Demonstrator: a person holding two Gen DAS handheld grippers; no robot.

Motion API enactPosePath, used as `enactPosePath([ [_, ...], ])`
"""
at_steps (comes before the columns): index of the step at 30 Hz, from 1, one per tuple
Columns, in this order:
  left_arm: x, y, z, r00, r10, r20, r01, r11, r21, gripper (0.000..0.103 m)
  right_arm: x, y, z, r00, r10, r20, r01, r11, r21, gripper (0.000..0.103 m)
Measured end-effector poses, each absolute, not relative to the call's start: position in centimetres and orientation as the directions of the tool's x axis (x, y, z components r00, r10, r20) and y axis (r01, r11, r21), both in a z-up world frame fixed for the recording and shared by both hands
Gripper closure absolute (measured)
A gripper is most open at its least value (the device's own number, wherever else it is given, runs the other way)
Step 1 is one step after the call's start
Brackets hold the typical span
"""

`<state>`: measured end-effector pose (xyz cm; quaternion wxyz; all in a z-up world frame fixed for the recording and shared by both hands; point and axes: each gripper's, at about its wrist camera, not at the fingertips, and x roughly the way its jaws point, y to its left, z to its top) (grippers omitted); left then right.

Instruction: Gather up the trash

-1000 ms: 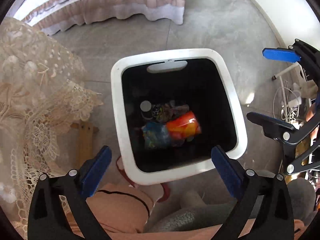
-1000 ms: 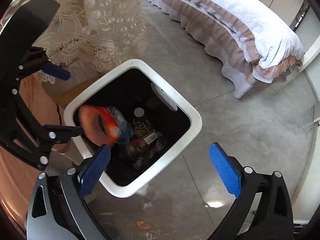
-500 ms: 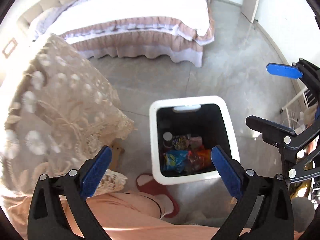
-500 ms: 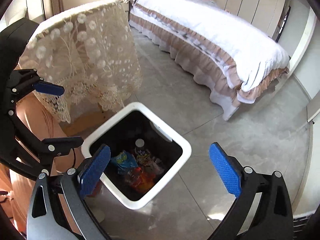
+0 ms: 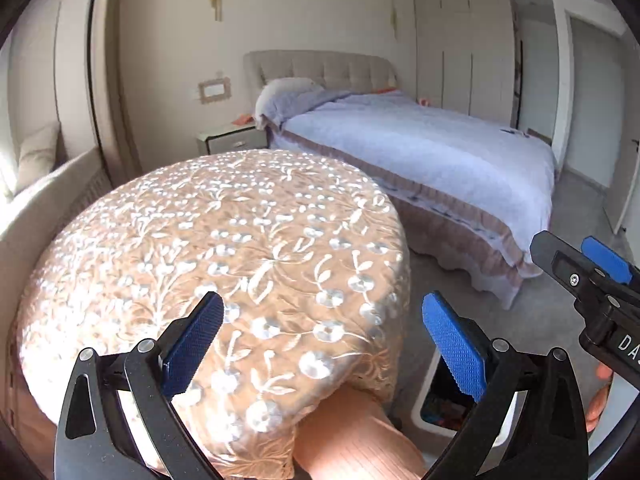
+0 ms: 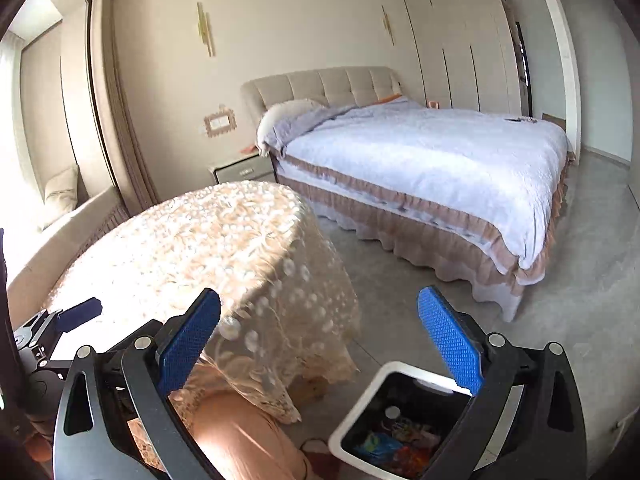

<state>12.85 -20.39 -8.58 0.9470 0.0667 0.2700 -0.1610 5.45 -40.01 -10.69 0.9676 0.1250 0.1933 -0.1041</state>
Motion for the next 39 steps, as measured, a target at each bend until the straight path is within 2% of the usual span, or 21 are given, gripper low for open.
enactPosePath([
  [5,12.4,-14.9,-6.7,0.854,-0.179,-0.489,0.215,0.977,0.017,0.005,7.3,-33.7,-8.8,0.937,-0.129,-0.326,0.182,0.973,0.138,0.004],
  [18,10.0,-3.5,-5.6,0.905,0.021,-0.425,-0.047,0.998,-0.052,0.005,7.9,-25.5,-6.7,0.968,0.008,-0.252,0.045,0.978,0.203,0.004],
  [25,8.4,-0.8,-5.0,0.911,0.085,-0.403,-0.141,0.984,-0.111,0.005,7.7,-22.4,-5.8,0.967,0.026,-0.254,0.014,0.988,0.156,0.004],
  [30,7.5,-0.6,-4.6,0.913,0.142,-0.382,-0.186,0.979,-0.082,0.005,6.5,-21.3,-5.8,0.971,0.037,-0.234,-0.003,0.989,0.145,0.005],
  [39,6.6,-1.0,-3.8,0.918,0.171,-0.359,-0.211,0.974,-0.077,0.005,5.7,-21.6,-5.6,0.972,0.045,-0.230,-0.005,0.985,0.173,0.004],
])
